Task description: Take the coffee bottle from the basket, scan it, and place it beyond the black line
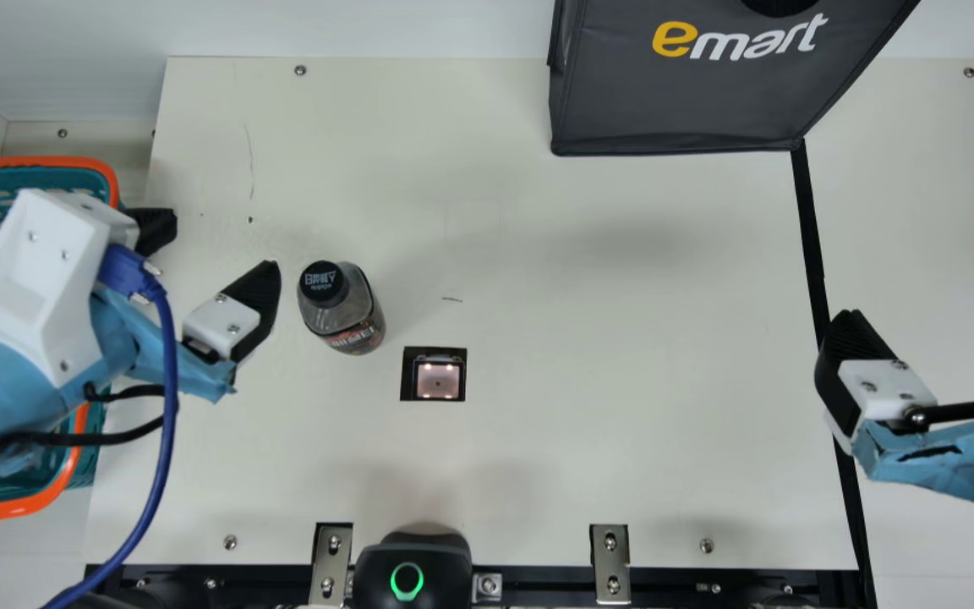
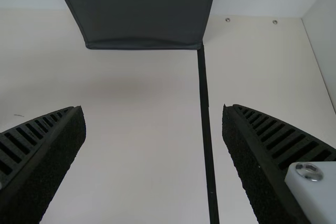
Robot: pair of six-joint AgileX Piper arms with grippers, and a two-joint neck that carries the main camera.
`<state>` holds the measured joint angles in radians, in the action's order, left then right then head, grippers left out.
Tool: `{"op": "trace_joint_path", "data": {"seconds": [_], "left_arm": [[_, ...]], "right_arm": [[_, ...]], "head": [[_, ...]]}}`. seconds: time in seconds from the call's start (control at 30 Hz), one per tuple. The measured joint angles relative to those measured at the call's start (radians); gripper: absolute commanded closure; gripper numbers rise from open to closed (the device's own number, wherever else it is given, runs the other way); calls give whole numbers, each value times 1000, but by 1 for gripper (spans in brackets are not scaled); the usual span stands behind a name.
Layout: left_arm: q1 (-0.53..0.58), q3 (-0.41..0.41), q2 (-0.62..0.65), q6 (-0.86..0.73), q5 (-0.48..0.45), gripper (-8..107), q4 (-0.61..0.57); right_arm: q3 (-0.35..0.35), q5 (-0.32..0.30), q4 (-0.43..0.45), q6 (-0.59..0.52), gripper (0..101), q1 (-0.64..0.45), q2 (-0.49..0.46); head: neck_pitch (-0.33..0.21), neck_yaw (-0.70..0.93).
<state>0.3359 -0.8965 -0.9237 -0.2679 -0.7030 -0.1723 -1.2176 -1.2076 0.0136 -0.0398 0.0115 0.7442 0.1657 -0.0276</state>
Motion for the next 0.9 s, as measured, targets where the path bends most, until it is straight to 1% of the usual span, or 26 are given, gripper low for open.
{"op": "trace_joint_path", "data": {"seconds": [0.4,0.63,0.9], "left_arm": [[140,48,-12,268,94,9,196],[216,64,-32,437,128,9,309],[309,80,-63,634,147,9,425]], "right_arm": [[0,0,0,0,10,0,0],[0,0,0,0,10,0,0],[0,0,0,0,10,0,0]], "head": [[0,0],[0,0],[0,0]]}}
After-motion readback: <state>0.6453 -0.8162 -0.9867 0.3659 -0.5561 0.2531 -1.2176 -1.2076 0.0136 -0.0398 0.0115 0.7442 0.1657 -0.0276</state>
